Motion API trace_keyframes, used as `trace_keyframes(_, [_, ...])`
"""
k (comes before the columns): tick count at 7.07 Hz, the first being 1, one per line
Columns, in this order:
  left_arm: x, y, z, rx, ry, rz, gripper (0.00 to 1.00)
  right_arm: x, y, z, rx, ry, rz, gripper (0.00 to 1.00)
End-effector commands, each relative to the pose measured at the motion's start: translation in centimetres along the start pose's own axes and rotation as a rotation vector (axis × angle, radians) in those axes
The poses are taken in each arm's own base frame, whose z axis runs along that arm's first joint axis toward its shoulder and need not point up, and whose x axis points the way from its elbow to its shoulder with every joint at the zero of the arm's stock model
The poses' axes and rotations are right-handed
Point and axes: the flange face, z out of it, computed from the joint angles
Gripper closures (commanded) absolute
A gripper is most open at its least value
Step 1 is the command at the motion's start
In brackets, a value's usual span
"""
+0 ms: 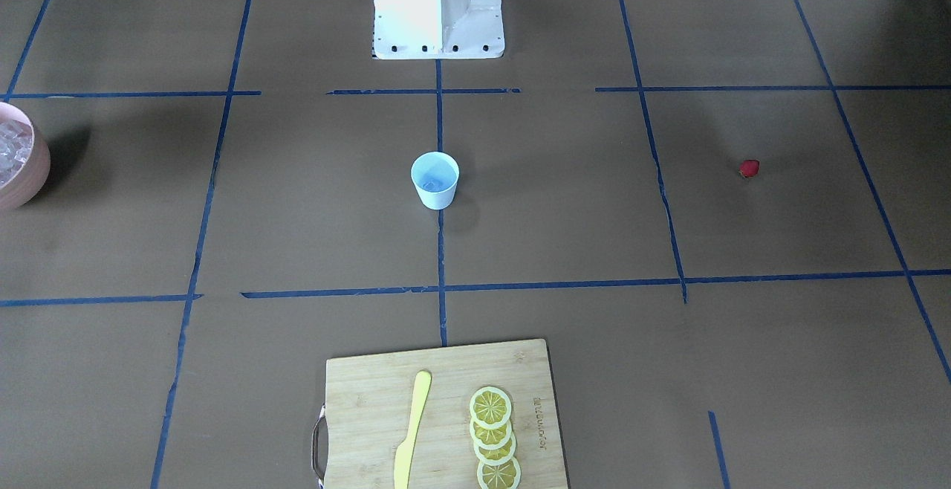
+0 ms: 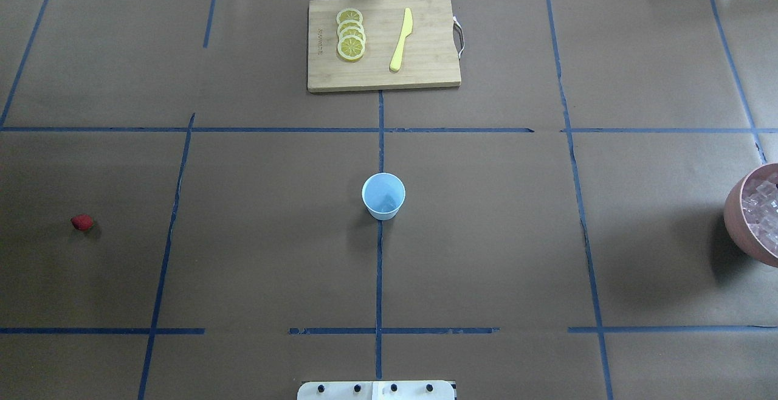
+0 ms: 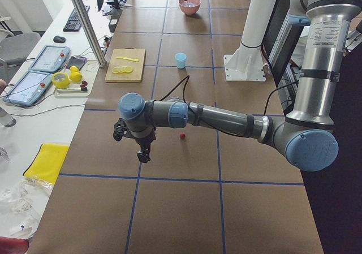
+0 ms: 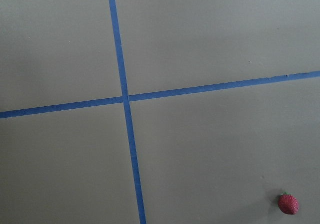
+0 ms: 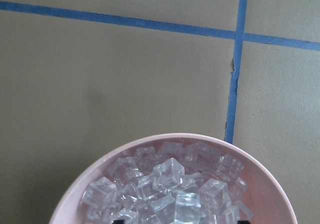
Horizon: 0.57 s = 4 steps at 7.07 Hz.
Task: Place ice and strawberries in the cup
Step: 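Move the right gripper back over the pink ice bowl, then grasp another ice cube from the bowl with the right gripper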
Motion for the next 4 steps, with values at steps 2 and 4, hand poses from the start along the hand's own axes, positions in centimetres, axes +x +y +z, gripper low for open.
trace_keyframes(2, [-0.04,0.02,0.04,-0.001,0.0,0.0,0.0,0.65,-0.34,2.35,-0.039,0.013,0.009,0.19])
trace_keyframes(4, [0.01,-0.05,-0.02,0.0,0.0,0.001,0.0,-0.03,-0.22,2.87,-0.052,0.01,-0.003,0.23])
